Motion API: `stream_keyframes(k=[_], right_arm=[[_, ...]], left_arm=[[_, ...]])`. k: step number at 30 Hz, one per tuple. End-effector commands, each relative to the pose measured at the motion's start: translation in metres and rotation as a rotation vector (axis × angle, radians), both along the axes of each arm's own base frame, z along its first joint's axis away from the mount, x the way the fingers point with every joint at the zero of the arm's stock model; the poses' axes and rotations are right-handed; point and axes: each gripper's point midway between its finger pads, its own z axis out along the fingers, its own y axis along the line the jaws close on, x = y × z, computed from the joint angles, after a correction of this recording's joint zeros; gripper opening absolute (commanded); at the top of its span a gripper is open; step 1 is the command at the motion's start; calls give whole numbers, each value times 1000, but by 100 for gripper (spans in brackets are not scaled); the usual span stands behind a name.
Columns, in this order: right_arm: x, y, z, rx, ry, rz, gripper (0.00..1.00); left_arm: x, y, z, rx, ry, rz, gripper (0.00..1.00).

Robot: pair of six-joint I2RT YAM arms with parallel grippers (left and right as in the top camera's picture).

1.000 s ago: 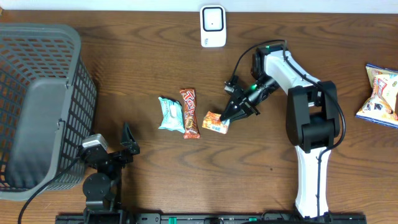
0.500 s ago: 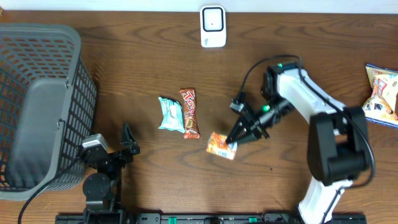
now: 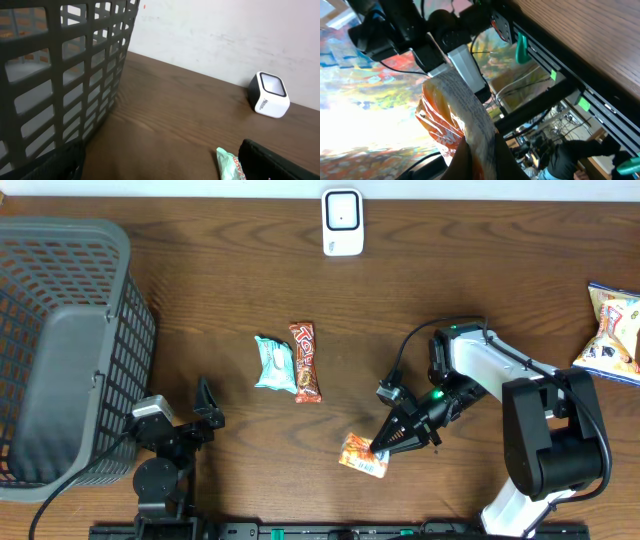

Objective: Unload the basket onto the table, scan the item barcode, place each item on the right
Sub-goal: 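Grasp the orange box with the right gripper and lift it, then hold the orange box in front of the scanner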

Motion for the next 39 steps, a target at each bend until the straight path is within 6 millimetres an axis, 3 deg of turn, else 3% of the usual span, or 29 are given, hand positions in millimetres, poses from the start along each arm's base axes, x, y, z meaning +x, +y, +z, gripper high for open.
stream_keyframes(k=[1,7,14,17,19,21,22,23,28,33,39], right_arm=[[7,9,12,72,-37,-59,1],[32,14,25,126,-112,-119,2],[82,18,41,142,-391,-87,2],[115,12,24,-44,-501,-60,2],[150,-3,1,-298,-557,-104,2],[178,-17,-12,-476,-613,-164,2],[206,-24,-17,-569,-700,-224,1],[218,-23,-17,-578,-740,-252,1],[281,-1,8,-486,-1049,-357,1],[343,-8,33,-661,-1376,-481,1],[386,-1,65,-684,-1645,-577,1]], left_arm=[[-1,2,-18,-4,55,13,98],[-1,2,-18,-4,55,13,98],[-1,2,-18,-4,55,13,98],[-1,2,-18,-4,55,13,98],[-1,2,-18,-4,55,13,98],[-1,2,-18,-4,55,13,98],[-1,2,-18,-4,55,13,98],[-1,2,-18,-4,55,13,98],[-1,2,-18,-4,55,13,98],[-1,2,-18,-4,55,13,98],[-1,2,-18,-4,55,13,98]])
